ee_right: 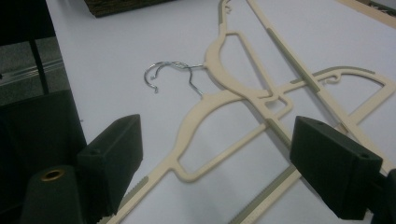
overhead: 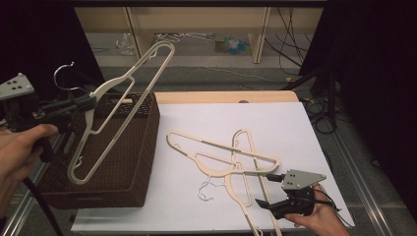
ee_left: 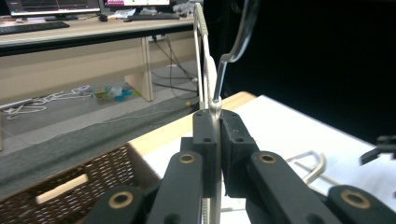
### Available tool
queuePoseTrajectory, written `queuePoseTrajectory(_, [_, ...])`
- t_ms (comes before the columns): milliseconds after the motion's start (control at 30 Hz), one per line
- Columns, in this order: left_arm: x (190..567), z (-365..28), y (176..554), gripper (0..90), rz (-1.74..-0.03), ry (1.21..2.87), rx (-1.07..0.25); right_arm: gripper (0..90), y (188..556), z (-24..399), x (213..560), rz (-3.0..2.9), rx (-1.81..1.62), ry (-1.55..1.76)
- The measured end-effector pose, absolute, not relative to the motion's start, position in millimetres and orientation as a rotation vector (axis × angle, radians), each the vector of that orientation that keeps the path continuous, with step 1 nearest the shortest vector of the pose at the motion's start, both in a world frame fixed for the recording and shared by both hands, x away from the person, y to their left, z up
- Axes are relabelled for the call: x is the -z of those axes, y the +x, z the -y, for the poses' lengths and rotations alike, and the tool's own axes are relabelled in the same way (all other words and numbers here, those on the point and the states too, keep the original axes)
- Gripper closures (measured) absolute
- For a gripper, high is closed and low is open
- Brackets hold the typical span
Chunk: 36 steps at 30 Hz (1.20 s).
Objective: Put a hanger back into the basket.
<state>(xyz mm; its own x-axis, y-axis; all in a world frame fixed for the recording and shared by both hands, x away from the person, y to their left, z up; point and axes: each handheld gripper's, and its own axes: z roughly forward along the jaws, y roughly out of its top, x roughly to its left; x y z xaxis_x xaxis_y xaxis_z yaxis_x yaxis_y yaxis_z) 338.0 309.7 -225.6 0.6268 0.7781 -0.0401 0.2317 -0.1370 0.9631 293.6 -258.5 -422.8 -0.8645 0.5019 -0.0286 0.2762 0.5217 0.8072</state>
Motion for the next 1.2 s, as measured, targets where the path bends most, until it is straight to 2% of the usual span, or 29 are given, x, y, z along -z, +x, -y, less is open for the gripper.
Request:
queuePoseTrajectory(167, [237.3,-322.2,350.8,85.7,-0.806,1.725,-0.654,18.6,293.7,258.8,423.1,-2.510,-1.259,0.647])
queuePoseTrajectory(433, [268.5,-348.2,364.2,85.6,-0.871,1.744,-0.672,18.6,293.9,258.3,423.3,-2.508,-1.259,0.654])
queuePoseTrajectory(533, [278.8,-356.0,365.3,85.6,-0.848,1.770,-0.684,18.6,294.2,257.9,423.8,-2.510,-1.258,0.655])
queuePoseTrajectory(1200, [334.3,-373.8,374.5,85.5,-0.982,1.841,-0.599,18.7,294.5,256.7,426.0,-2.519,-1.259,0.647])
